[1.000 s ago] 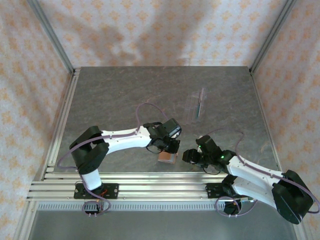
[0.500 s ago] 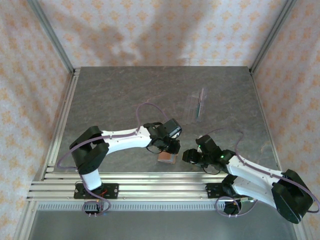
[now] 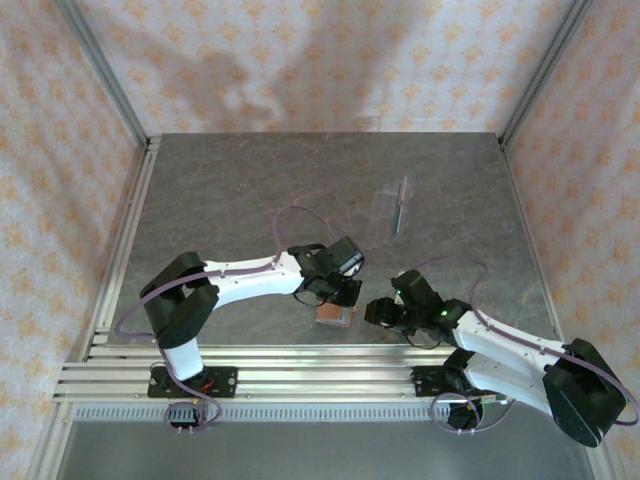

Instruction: Put the credit cards into the card holder

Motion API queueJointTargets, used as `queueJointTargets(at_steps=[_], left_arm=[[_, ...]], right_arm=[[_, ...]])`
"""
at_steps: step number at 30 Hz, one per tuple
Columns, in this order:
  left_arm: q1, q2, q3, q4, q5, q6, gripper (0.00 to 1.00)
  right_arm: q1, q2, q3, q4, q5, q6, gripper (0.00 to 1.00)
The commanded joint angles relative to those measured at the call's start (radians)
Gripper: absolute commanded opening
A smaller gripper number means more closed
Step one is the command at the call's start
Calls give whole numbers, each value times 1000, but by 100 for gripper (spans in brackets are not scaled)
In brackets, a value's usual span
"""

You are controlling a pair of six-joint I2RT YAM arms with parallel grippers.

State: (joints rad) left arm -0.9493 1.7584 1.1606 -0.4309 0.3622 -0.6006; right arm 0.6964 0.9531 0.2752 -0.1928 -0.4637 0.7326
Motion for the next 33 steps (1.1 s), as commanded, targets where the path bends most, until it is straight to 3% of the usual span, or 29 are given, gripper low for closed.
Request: queueJointTargets(at_steps=[1, 2, 4, 5, 9, 13, 18, 24, 33], left_arm=[[-6, 15, 23, -23, -6, 12, 5], [-6, 13, 22, -23, -7, 13, 7], [-5, 13, 19, -25, -12, 10, 27], [-6, 12, 18, -25, -14, 12, 30], [-6, 18, 15, -23, -14, 11, 28], [-6, 24, 13, -18, -12, 8, 15], [-5, 30, 14, -19, -14, 7, 15], [-6, 43, 14, -24, -23, 7, 22], [-6, 33, 16, -32, -39, 9, 13]], right_arm=[[-3, 19, -1, 2, 33, -13, 52], [-3, 19, -2, 3, 34, -13, 52], [-3, 19, -3, 4, 34, -13, 52], [-3, 19, -5, 4, 33, -12, 52], [-3, 18, -4, 6, 34, -12, 52], [-3, 17, -6, 5, 33, -10, 52], [-3, 11, -9, 5, 34, -9, 52], [-3, 1, -14, 0, 39, -6, 52], [-3, -14, -17, -9, 44, -5, 52]])
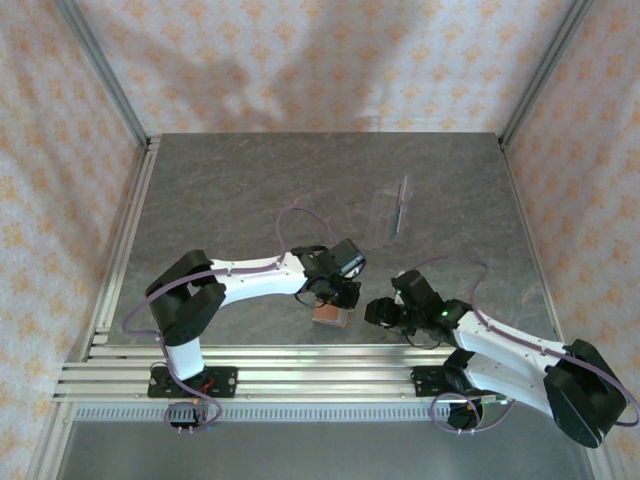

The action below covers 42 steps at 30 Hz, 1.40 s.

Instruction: Put the credit cards into the card holder

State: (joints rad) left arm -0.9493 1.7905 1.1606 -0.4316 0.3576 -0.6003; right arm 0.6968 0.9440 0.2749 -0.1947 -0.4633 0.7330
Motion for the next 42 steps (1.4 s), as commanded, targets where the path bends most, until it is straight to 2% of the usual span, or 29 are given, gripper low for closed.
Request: queueJointTargets(at_steps=[1, 3, 7, 10, 16, 19, 21, 24, 31, 36, 39, 42], left_arm=[[-6, -2, 19, -35, -37, 9, 15], [-6, -6, 22, -43, -39, 10, 22], [-6, -16, 28, -61, -52, 9, 27], [-6, -19, 33, -83, -63, 9, 27], [-6, -19, 24, -78, -54, 6, 14], [-6, -19, 24, -72, -54, 6, 14], [-6, -21, 25, -72, -55, 8, 14], [-6, -26, 25, -68, -62, 7, 24], [-6, -27, 30, -76, -67, 8, 24], [-6, -42, 28, -70, -72, 5, 16], [-5, -42, 28, -64, -59, 5, 7], [-5, -39, 28, -59, -53, 3, 6]], right_arm=[[-3, -5, -17, -8, 44, -6, 52], [-3, -7, -17, -8, 44, -4, 52], [-3, -7, -20, -7, 46, -5, 52], [-3, -7, -20, -7, 45, -4, 52], [-3, -7, -20, -6, 46, -4, 52], [-4, -7, -19, -6, 45, -4, 52], [-3, -7, -19, -7, 46, -4, 52], [-3, -7, -17, -8, 47, -4, 52], [-3, -5, -15, -12, 50, -7, 52], [-3, -4, -13, -13, 48, -7, 52], [-3, -5, -14, -13, 50, -7, 52], [-3, -5, -13, -13, 49, -7, 52]])
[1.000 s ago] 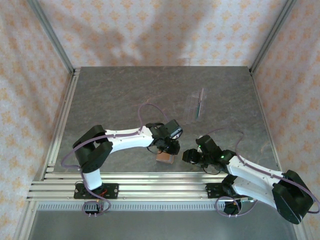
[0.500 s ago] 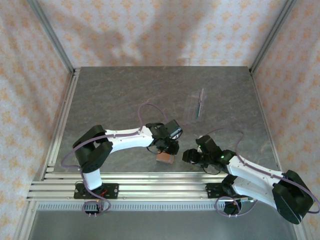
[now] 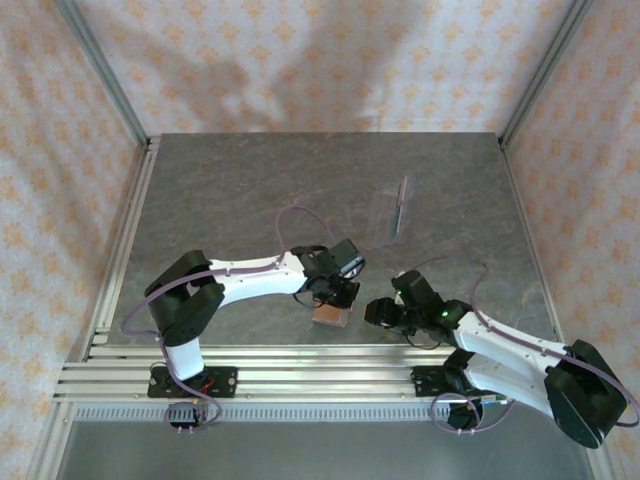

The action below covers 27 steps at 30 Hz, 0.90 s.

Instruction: Put the credit cards into the card holder

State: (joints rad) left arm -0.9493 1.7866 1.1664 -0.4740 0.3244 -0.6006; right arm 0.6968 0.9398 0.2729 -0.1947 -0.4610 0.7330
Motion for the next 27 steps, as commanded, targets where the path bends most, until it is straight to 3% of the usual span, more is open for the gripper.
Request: queueJointTargets(at_steps=[1, 5, 8, 17, 27], left_arm=[[-5, -35, 22, -15, -19, 4, 7], [-6, -39, 26, -21, -22, 4, 21], [-5, -48, 26, -26, -33, 5, 24], [-6, -58, 21, -32, -38, 9, 19], [-5, -44, 19, -29, -23, 12, 1]], right_arm=[[-3, -1, -10, -14, 48, -7, 52], [-4, -1, -7, -18, 48, -9, 52], [-3, -1, -4, -20, 47, -10, 52], [-3, 2, -2, -17, 46, -10, 52], [-3, 0, -8, -15, 45, -9, 52]])
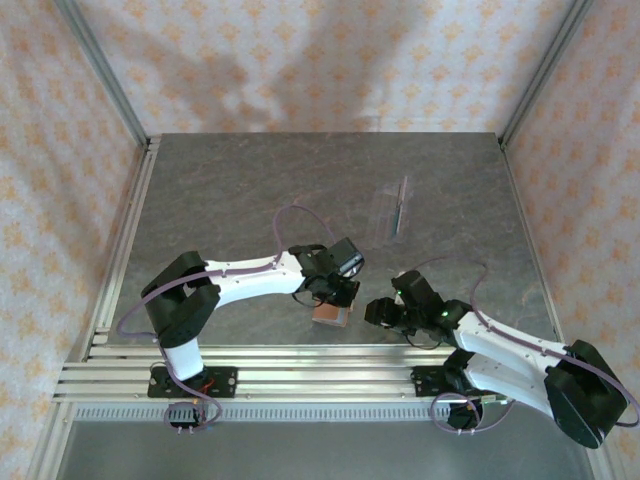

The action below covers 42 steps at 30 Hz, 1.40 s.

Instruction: Put the credit cards into the card holder

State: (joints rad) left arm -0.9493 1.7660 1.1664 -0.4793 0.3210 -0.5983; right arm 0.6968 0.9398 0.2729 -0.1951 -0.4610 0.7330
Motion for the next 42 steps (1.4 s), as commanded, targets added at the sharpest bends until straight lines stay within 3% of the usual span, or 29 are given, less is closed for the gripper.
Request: queueJointTargets(at_steps=[1, 5, 10, 12, 15, 24, 32, 42], left_arm=[[-5, -24, 18, -24, -19, 9, 0], [-5, -26, 11, -4, 12, 1, 0], [-4, -22, 18, 0, 9, -14, 0], [-2, -19, 17, 11, 16, -18, 0], [5, -19, 3, 37, 15, -27, 0], [51, -31, -49, 145, 71, -54, 0], [89, -34, -103, 211, 106, -81, 0], [98, -39, -113, 225, 108, -84, 0]], right_arm=[[-3, 1, -8, -16, 46, -9, 52], [-3, 2, -12, 3, 25, -14, 52], [2, 42, -52, 214, -184, 39, 58], [26, 55, -55, 283, -223, 76, 65], [59, 45, -53, 300, -200, 104, 63], [166, 62, -123, 589, -38, 221, 49], [169, 25, -122, 566, 67, 215, 50], [170, 260, -45, 695, 22, 185, 48]])
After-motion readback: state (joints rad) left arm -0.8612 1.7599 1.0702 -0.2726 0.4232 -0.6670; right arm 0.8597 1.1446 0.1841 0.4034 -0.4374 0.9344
